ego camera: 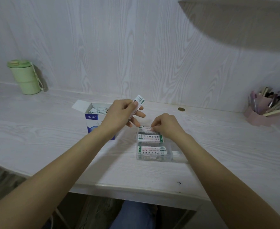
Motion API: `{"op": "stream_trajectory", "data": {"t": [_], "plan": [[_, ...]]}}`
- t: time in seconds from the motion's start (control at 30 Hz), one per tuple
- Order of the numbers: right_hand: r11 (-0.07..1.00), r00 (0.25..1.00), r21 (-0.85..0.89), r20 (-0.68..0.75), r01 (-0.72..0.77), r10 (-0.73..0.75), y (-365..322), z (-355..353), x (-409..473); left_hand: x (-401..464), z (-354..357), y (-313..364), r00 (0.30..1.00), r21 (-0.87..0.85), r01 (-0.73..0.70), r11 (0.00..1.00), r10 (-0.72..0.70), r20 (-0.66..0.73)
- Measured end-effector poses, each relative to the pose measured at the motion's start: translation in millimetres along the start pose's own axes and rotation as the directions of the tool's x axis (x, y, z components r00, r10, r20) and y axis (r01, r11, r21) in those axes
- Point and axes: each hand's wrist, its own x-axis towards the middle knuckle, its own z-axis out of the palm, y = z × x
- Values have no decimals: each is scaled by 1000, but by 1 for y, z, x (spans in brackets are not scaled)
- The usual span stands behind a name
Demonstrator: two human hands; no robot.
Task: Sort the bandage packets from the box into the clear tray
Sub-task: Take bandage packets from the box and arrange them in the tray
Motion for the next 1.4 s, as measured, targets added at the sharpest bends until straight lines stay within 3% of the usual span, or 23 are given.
{"op": "stream_trajectory", "data": {"t": [0.1,0.17,0.2,0.27,0.33,0.43,0.57,0.67,0.83,1.07,1.4], "plan": [[999,998,-5,-52,33,-33,0,-3,-2,1,1,-1,1000,4,-6,1000,6,11],[982,976,168,-212,92,-55,-4,-8,-7,1,2,-2,999,9,7,1000,-8,36],[933,965,341,-262,118,-26,-6,-12,-11,1,3,-1,998,17,18,1000,-19,66],[734,983,667,-182,127,-4,-13,-22,-20,2,6,-1,989,61,29,998,-38,144],[656,991,743,-106,132,-79,-14,-28,-26,2,12,2,972,118,17,993,-44,229],[711,981,676,-154,194,-121,-12,-30,-26,4,20,1,975,178,27,984,-65,213],[798,974,593,-225,108,36,2,-26,-19,14,28,-8,995,334,12,943,-45,94],[882,977,467,-207,59,44,10,-16,-18,20,34,-17,992,545,-62,836,-7,124],[974,979,223,-201,27,19,15,-3,-12,32,39,-32,989,806,-124,578,11,144],[998,991,-25,-125,-49,46,14,-1,-6,38,40,-37,973,889,-194,415,-37,230],[980,993,-167,-57,-110,102,10,1,7,39,34,-29,946,887,-216,408,-138,293]]}}
